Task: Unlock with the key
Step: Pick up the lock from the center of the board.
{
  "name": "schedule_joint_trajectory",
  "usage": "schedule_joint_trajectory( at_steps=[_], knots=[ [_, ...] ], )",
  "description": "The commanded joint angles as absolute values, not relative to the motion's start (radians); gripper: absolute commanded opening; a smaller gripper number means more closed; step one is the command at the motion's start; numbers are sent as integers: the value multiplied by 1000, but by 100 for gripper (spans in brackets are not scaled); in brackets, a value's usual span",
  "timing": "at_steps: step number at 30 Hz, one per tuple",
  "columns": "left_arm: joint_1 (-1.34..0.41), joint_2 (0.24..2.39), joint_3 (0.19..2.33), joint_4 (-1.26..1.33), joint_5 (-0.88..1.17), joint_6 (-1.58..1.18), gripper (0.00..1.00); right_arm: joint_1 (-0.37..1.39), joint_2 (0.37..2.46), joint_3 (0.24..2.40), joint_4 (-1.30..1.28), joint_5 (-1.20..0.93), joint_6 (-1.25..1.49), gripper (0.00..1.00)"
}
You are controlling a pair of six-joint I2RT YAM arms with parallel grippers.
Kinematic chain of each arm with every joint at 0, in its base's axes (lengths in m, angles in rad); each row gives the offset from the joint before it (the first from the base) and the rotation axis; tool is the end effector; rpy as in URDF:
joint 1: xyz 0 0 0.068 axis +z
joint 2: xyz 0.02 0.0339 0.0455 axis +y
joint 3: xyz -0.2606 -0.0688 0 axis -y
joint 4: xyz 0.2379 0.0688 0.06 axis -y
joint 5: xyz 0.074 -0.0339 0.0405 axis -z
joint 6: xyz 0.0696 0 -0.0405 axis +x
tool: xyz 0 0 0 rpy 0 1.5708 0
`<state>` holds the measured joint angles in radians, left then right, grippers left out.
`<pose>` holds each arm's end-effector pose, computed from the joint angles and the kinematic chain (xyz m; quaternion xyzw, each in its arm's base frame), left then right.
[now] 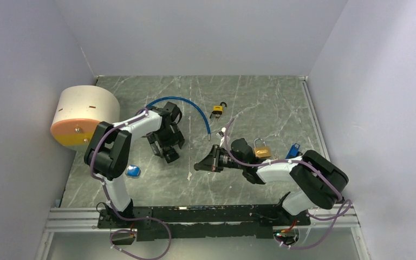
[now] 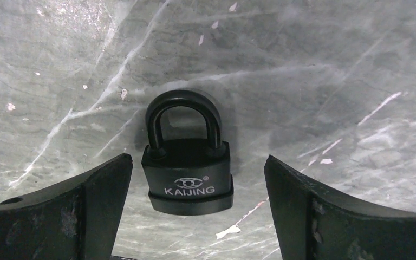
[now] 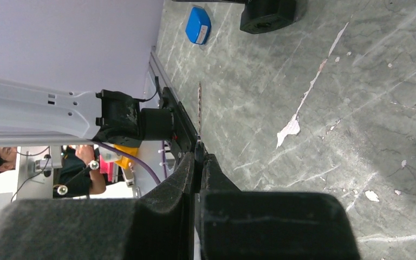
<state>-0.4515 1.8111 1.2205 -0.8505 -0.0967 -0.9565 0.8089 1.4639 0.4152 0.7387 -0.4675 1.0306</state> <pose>0.3013 -0.1386 0.1419 -0.2520 0.9643 -0.0051 0.0806 0.1792 0.2333 0.1548 -0.0488 0.7961 0.5695 0.1987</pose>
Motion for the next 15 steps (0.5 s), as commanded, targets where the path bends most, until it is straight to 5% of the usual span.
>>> schedule_joint_trajectory(
  at_steps=[1,8,15],
  knots=[
    [-458,1822,1182,-806,-107,-994,95,815,1484,423,831,-479,1010,0],
    [-458,1829,1140,-758,-86,-990,75,814,1527,411,875,-467,1025,0],
    [-458,1850,1168,-780,-50,-936,30,828,1592,400,970,-444,1070,0]
  ],
)
